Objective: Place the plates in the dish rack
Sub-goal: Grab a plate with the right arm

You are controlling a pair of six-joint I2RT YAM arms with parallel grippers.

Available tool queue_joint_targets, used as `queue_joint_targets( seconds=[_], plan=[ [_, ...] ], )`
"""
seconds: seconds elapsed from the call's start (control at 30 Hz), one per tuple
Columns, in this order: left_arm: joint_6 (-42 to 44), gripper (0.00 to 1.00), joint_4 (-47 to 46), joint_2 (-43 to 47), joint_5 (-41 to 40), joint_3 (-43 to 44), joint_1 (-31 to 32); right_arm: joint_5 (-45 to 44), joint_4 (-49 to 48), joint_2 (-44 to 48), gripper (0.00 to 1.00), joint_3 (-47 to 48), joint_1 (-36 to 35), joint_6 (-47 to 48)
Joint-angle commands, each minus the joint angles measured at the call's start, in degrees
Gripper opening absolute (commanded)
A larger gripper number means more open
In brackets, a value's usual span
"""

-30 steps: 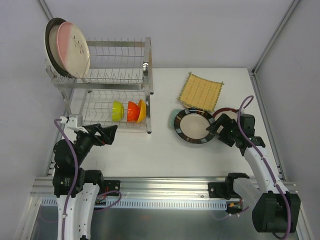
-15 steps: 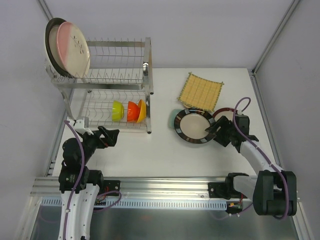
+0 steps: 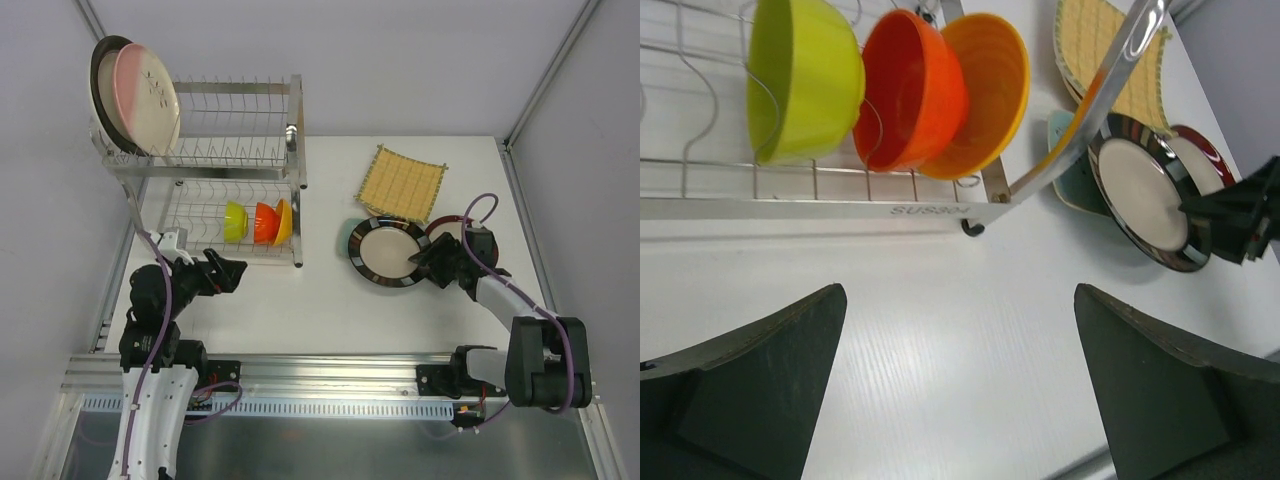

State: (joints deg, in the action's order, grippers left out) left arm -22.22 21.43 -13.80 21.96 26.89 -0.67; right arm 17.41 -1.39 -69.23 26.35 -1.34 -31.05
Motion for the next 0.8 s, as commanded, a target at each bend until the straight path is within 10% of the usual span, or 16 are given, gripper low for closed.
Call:
queue_joint_targets(
  seconds=[0.0, 0.77],
  plan=[
    [-1.95, 0.99, -2.71, -2.89, 7.3, 0.7, 0.49, 0.96, -3.44, -0.99, 0.58, -0.42, -0.33, -0.33],
    [-13.29, 0.99, -4.91, -2.98, 15.04, 3.43, 0.49, 2.54, 1.12, 8.05, 0.01, -0.42, 0.03, 1.34]
  ],
)
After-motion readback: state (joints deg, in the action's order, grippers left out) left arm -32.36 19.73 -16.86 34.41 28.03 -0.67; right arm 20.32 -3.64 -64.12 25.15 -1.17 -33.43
